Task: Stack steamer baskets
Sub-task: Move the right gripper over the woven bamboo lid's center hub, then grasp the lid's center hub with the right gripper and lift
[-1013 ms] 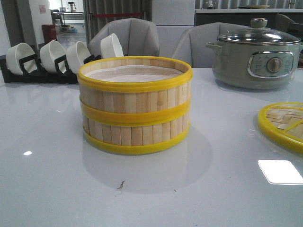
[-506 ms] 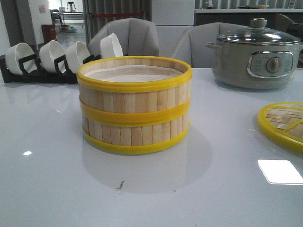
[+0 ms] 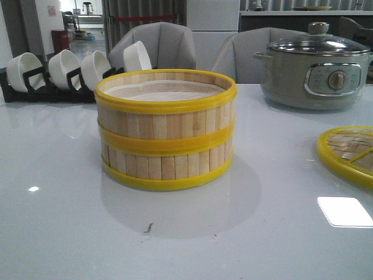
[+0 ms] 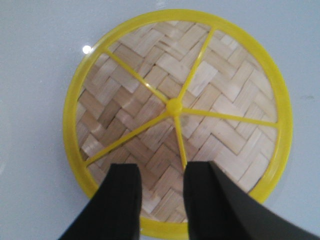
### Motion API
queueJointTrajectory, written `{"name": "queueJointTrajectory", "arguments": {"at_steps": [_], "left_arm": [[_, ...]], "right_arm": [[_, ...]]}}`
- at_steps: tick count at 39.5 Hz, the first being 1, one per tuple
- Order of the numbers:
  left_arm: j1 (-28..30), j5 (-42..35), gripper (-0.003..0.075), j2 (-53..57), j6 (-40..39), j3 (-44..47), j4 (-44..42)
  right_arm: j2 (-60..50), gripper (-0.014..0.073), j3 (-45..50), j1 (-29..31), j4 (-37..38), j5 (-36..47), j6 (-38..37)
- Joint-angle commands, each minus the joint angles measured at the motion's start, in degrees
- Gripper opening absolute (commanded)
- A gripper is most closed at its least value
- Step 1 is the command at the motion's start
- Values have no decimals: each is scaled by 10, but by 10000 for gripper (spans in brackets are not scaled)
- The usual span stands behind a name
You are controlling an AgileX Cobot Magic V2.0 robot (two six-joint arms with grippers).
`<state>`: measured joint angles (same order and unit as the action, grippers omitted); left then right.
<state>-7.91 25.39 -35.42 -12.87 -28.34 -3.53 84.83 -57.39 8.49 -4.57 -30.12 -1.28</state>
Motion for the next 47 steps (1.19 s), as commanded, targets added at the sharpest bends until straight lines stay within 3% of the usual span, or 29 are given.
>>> {"name": "queueJointTrajectory", "arguments": {"at_steps": [1,16,47], "left_arm": [[-1,-45,88,2,-6,-16,3],[-1,-45,88,2,-6,-16,3],[-1,-45,88,2,-6,-16,3]], "right_arm": [[19,347,-53,2,15,4,4],[125,347,-141,2,21,-30,4],[196,347,-148,2,28,12,4]]}}
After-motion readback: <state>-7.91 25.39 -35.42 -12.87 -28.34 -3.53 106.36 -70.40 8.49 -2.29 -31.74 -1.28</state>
